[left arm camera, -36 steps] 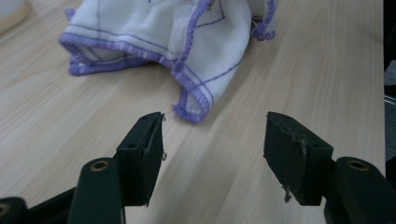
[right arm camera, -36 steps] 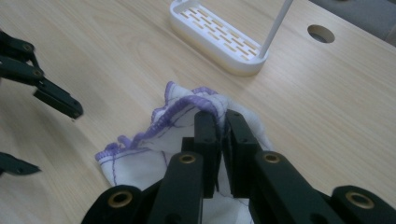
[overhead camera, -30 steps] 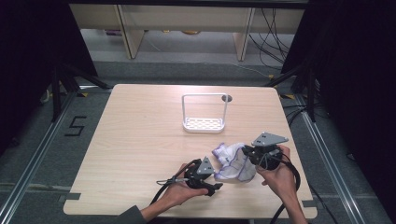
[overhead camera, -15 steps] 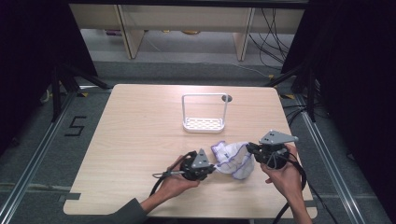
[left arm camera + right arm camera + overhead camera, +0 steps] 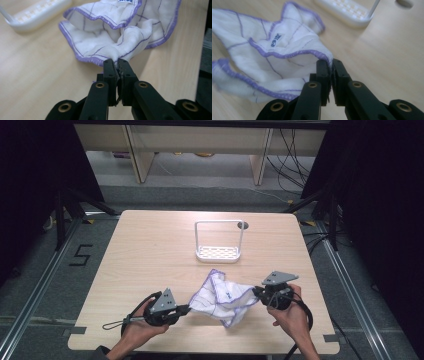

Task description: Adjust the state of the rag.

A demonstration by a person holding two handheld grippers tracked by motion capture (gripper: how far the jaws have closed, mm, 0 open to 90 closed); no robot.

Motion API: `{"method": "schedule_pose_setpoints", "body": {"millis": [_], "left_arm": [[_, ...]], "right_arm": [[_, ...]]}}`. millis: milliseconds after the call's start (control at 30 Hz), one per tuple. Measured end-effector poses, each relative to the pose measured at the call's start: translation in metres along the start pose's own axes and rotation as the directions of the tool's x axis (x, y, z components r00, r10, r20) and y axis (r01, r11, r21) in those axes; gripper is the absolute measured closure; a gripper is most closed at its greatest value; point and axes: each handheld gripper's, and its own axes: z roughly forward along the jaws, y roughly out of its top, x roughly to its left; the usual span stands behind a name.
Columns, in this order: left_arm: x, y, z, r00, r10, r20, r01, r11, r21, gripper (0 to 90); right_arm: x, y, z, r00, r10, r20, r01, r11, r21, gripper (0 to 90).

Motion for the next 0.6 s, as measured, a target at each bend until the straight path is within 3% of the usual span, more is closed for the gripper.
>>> {"method": "schedule_pose_setpoints", "body": {"millis": [133,200,233,267,333,367,433,467,500,533,567,600], "left_arm": [[-0.004,-0.006,0.009,0.9999,-0.006,0.01,0.006,0.9998,0.016,85.3],[-0.002,-0.007,0.01,0.9999,-0.006,0.009,0.006,0.9995,0.03,85.0],[-0.001,-0.007,0.011,0.9997,-0.02,0.01,0.02,0.9996,0.021,84.9],[0.0,-0.008,0.011,0.9998,-0.019,0.007,0.018,0.9994,0.03,84.8],[0.001,-0.009,0.012,0.9994,-0.032,0.015,0.032,0.9993,0.022,84.6],[0.001,-0.009,0.013,0.9993,-0.033,0.017,0.032,0.9993,0.018,84.5],[0.0,-0.008,0.013,0.9992,-0.034,0.023,0.033,0.9992,0.023,84.2],[-0.001,-0.009,0.013,0.9991,-0.038,0.02,0.037,0.9988,0.031,83.9],[-0.001,-0.009,0.014,0.9993,-0.027,0.026,0.026,0.9994,0.021,83.9],[0.0,-0.008,0.014,0.9995,-0.019,0.024,0.018,0.9994,0.029,83.8],[0.0,-0.009,0.014,0.9995,-0.02,0.024,0.019,0.9995,0.026,83.6],[-0.001,-0.009,0.015,0.9991,-0.034,0.026,0.034,0.9993,0.014,83.6]], "right_arm": [[0.003,-0.017,0.02,0.9997,-0.023,0.008,0.022,0.994,0.106,85.2],[0.004,-0.019,0.021,1.0,-0.005,0.003,0.004,0.993,0.122,84.3],[0.004,-0.019,0.022,0.9997,-0.021,0.011,0.02,0.995,0.101,82.6],[0.004,-0.017,0.02,0.9999,-0.017,0.002,0.017,0.993,0.113,79.6],[0.006,-0.013,0.016,0.9998,-0.008,0.019,0.006,0.996,0.086,68.4],[0.006,-0.009,0.013,0.9991,-0.035,0.025,0.033,0.997,0.07,62.2],[0.012,-0.001,0.003,0.9986,-0.027,0.046,0.026,0.999,0.021,55.0],[0.021,0.008,-0.004,0.9969,-0.071,0.034,0.073,0.996,-0.045,54.2],[0.021,0.008,-0.004,0.9969,-0.071,0.034,0.073,0.996,-0.045,54.2],[0.025,0.012,-0.005,0.9956,-0.092,0.012,0.093,0.993,-0.069,53.9],[0.038,0.017,-0.001,0.9929,-0.108,-0.049,0.104,0.992,-0.076,53.8],[0.038,0.017,-0.001,0.9929,-0.108,-0.049,0.104,0.992,-0.076,53.8]]}}
